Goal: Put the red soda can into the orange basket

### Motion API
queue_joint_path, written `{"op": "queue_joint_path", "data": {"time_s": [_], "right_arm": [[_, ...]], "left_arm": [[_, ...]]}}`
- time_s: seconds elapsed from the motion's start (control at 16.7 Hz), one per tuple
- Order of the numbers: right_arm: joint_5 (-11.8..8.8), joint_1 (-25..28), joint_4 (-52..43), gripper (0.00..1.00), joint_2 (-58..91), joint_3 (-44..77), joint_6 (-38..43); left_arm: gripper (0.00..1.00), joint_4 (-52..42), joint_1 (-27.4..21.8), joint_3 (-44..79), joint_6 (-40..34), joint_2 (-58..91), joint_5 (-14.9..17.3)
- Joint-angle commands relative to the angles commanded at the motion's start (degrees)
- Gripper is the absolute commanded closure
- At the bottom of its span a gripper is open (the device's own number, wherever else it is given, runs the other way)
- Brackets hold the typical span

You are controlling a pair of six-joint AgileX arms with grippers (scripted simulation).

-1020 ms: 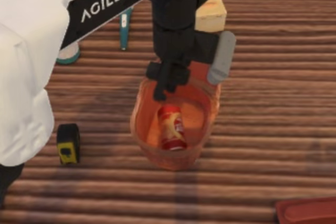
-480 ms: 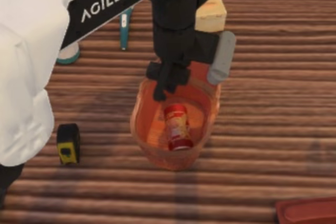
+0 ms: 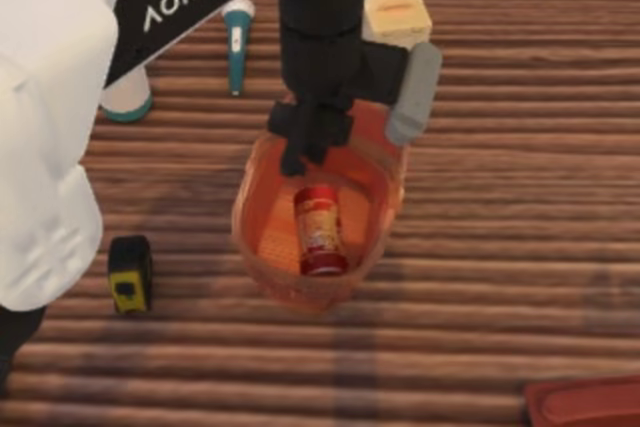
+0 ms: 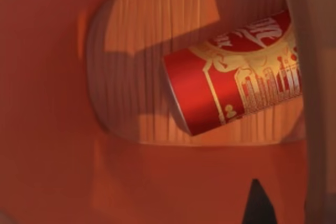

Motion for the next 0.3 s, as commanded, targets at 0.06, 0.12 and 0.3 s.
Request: {"op": "queue_joint_path", "data": {"time_s": [0.06, 0.12, 0.3], "right_arm": [[0.0, 0.0, 0.0, 0.00, 0.0, 0.0, 0.0], [0.0, 0.0, 0.0, 0.00, 0.0, 0.0, 0.0], [0.0, 0.0, 0.0, 0.00, 0.0, 0.0, 0.0]], "left_arm": [[1.00, -2.3, 0.5, 2.3, 0.4, 0.0, 0.0], [1.00, -4.4, 1.0, 4.4, 0.7, 0.0, 0.0], [1.00, -7.2, 1.9, 7.2, 1.2, -0.3, 0.0]]}}
